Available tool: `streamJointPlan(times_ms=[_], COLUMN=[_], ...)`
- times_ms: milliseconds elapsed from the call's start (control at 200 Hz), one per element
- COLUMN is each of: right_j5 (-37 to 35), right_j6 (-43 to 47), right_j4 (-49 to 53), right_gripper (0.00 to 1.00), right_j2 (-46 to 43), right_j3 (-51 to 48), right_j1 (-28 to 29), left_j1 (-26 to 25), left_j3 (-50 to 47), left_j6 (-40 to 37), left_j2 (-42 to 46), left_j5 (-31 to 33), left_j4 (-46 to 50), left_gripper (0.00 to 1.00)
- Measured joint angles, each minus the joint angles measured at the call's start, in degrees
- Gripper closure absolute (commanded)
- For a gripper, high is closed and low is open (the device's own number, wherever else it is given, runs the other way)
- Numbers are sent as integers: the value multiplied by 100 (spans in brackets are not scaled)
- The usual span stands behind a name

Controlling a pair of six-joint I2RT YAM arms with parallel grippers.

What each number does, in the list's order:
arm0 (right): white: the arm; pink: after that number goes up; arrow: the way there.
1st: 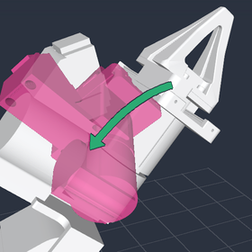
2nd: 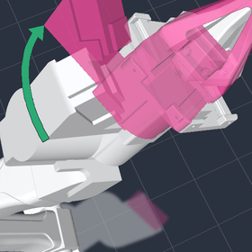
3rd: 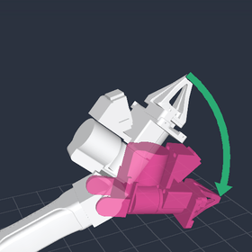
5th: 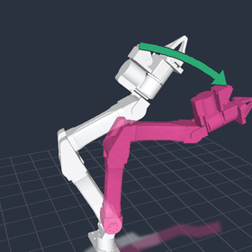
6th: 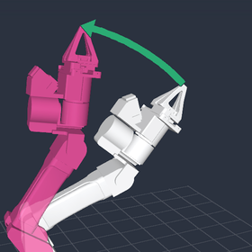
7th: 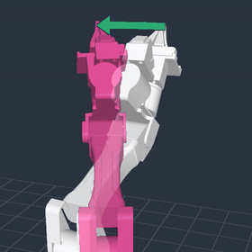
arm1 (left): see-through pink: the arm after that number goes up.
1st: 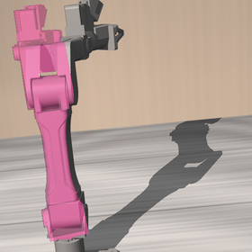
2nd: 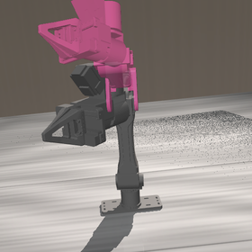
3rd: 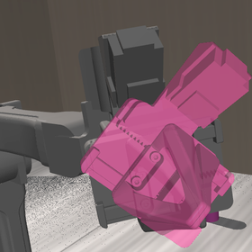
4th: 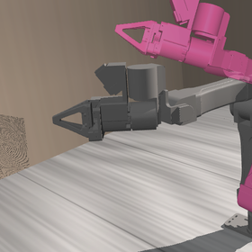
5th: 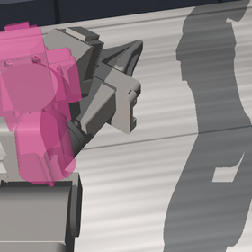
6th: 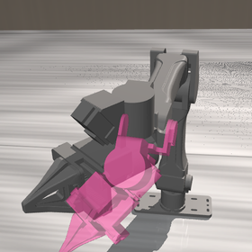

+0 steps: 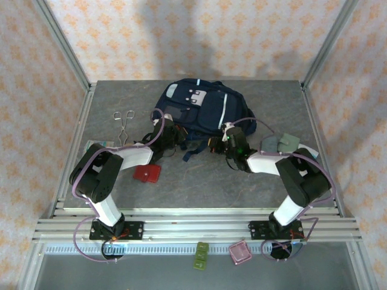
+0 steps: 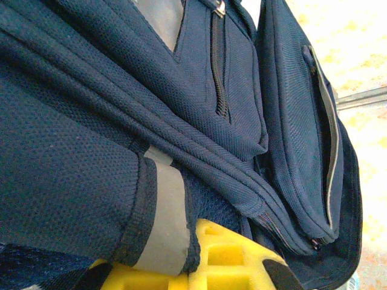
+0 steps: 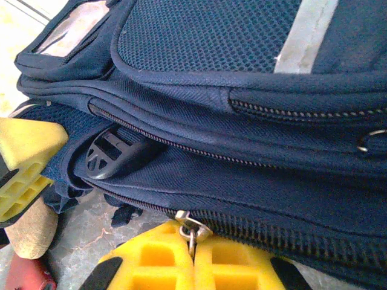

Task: Pack books, pencil case, and school supplies into a backpack

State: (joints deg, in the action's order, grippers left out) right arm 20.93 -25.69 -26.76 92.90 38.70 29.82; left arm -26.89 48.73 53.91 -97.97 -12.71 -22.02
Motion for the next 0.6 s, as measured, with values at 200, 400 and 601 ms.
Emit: streamJointPlan(times_ms=[200, 400, 601], right_j5=[-315, -809, -1207], right_j6=[31, 149, 188], right_j4=[787, 2221, 3165], right_gripper=[100, 100, 100], right_j2=[-321, -374, -695], right_j3=[26, 579, 717], right_j1=[2, -11, -361], left_j1=[0, -4, -11], left_j3=[0, 79, 225], left_j6=[-50, -284, -544], left_j2=[0, 0, 0], left_j5=[-11, 96, 216], left_j4=[2, 232, 474], left_gripper=[100, 100, 100])
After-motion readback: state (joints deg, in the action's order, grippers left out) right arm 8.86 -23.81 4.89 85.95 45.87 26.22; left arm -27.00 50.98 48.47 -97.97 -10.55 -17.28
